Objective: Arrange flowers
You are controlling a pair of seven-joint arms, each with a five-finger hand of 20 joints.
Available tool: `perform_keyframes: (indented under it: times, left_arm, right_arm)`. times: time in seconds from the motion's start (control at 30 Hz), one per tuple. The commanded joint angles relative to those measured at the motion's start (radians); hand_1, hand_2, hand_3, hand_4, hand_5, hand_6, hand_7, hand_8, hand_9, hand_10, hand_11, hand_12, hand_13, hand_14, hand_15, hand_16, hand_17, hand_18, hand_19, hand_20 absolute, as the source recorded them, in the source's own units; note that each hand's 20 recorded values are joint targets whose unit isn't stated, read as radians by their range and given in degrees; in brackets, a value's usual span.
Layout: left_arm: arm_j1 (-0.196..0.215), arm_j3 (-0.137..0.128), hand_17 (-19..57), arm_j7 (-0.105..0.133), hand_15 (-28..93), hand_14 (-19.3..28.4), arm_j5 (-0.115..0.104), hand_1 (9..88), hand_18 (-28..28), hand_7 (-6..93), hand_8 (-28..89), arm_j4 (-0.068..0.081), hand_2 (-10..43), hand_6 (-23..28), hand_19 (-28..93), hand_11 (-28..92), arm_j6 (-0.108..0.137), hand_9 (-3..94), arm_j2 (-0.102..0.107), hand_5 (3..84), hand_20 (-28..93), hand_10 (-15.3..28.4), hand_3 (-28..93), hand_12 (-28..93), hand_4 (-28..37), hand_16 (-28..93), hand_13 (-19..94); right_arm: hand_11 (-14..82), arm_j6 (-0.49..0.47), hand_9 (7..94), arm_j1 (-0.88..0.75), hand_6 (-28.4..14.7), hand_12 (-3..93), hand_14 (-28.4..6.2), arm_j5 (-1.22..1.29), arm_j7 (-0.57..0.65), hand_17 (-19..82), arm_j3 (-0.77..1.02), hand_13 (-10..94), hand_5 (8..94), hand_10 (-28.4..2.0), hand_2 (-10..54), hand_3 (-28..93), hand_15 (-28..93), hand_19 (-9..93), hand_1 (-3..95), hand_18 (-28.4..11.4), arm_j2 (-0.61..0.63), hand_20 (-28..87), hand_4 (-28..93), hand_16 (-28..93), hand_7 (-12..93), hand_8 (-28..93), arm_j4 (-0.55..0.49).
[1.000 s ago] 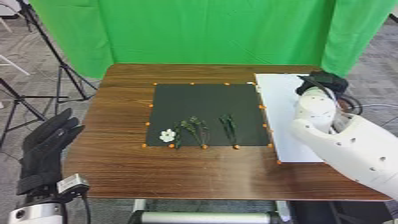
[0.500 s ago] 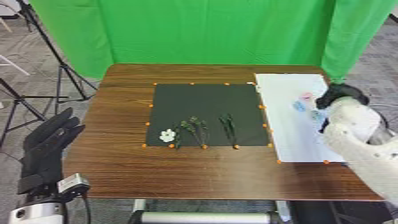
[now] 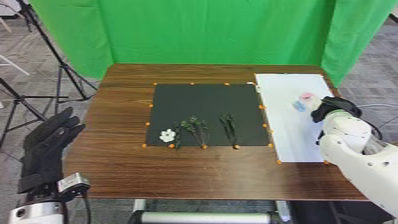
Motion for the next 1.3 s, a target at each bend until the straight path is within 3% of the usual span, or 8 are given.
perform_keyframes:
  times: [0.03, 0.3, 0.43, 0.7, 0.8, 1.13, 1.17, 1.3]
  left_arm:
    - [-0.002, 0.002, -10.7, -0.011, 62, 25.9, 0.008, 25.7, 20.7, 16.2, -11, 0.002, 5.0, 10.0, 56, 37, -0.002, 32.5, -0.003, 38.7, 4, 19.1, 84, 7, -20.0, -17, 22]
    - [-0.013, 0.009, -10.7, -0.021, 62, 25.9, 0.015, 25.8, 20.8, 16.2, -11, 0.006, 5.0, 10.0, 56, 37, -0.01, 32.6, -0.009, 38.7, 4, 19.1, 83, 7, -20.1, -17, 22]
    - [-0.011, 0.014, -10.7, -0.003, 62, 25.9, -0.003, 25.7, 20.8, 16.2, -11, 0.006, 5.0, 10.0, 56, 37, 0.001, 32.5, 0.007, 38.7, 4, 19.1, 84, 7, -20.1, -17, 22]
    - [-0.017, 0.024, -10.7, 0.008, 62, 26.0, -0.017, 25.8, 20.7, 16.2, -11, 0.008, 5.1, 10.0, 56, 37, 0.009, 32.5, 0.021, 38.7, 4, 19.0, 83, 7, -20.1, -17, 22]
    - [-0.021, 0.022, -10.7, -0.001, 62, 25.9, -0.006, 25.7, 20.7, 16.2, -11, 0.008, 5.0, 10.1, 56, 37, 0.003, 32.5, 0.013, 38.7, 4, 19.1, 84, 7, -20.1, -17, 22]
    - [-0.021, 0.02, -10.7, -0.005, 62, 26.0, -0.009, 25.7, 20.8, 16.3, -11, 0.008, 5.1, 10.0, 56, 37, 0.0, 32.5, 0.013, 38.7, 4, 19.1, 84, 7, -20.1, -17, 22]
    - [-0.022, 0.015, -10.7, -0.017, 62, 26.0, 0.005, 25.8, 20.8, 16.3, -11, 0.007, 5.1, 10.0, 56, 37, -0.007, 32.5, -0.001, 38.7, 4, 19.1, 83, 7, -20.2, -17, 22]
    - [-0.024, 0.012, -10.7, -0.027, 62, 26.0, 0.016, 25.7, 20.8, 16.3, -11, 0.008, 5.1, 10.0, 56, 37, -0.015, 32.5, -0.01, 38.7, 4, 19.1, 84, 7, -20.1, -17, 22]
  right_arm:
    - [26.4, 0.016, 50.8, 0.005, -14.4, 17.1, -15.3, -0.021, -0.002, 32, -0.005, 56, 54.9, -24.9, -2.6, 81, 79, 93, 32.0, -24.7, 0.001, -7, -24, 17, 16, -8, 0.003]
    - [26.6, 0.053, 50.5, 0.027, -14.3, 17.4, -15.1, -0.034, 0.001, 32, -0.054, 56, 54.2, -25.1, -2.8, 80, 79, 93, 31.7, -24.9, 0.004, -8, -24, 17, 17, -8, 0.009]
    - [27.1, 0.08, 50.5, 0.037, -14.3, 17.5, -15.0, -0.048, -0.006, 32, -0.076, 57, 54.0, -24.8, -2.9, 80, 79, 93, 31.6, -24.9, 0.01, -8, -24, 17, 17, -8, 0.013]
    - [28.6, 0.111, 51.5, 0.06, -13.8, 17.3, -14.4, -0.056, -0.004, 33, -0.115, 57, 54.4, -23.9, -2.9, 80, 79, 93, 31.9, -24.7, 0.014, -8, -24, 17, 18, -9, 0.028]
    - [29.0, 0.115, 52.3, 0.067, -13.4, 17.3, -14.4, -0.068, -0.001, 33, -0.133, 58, 54.8, -23.6, -2.9, 80, 79, 93, 32.2, -24.7, 0.018, -8, -24, 17, 18, -9, 0.033]
    - [31.6, 0.133, 57.3, 0.068, -11.2, 17.4, -12.8, -0.086, 0.016, 35, -0.173, 61, 57.8, -21.0, -3.9, 79, 78, 93, 36.8, -23.9, 0.019, -8, -26, 17, 21, -10, 0.056]
    - [32.0, 0.144, 58.6, 0.071, -10.9, 17.5, -12.6, -0.091, 0.018, 35, -0.18, 61, 58.7, -20.6, -4.0, 79, 77, 93, 37.4, -23.8, 0.02, -8, -26, 17, 21, -10, 0.059]
    - [35.1, 0.191, 63.7, 0.088, -8.2, 17.8, -11.1, -0.116, 0.03, 36, -0.224, 64, 61.7, -18.3, -2.8, 78, 76, 93, 40.0, -23.2, 0.035, -7, -27, 18, 25, -11, 0.073]
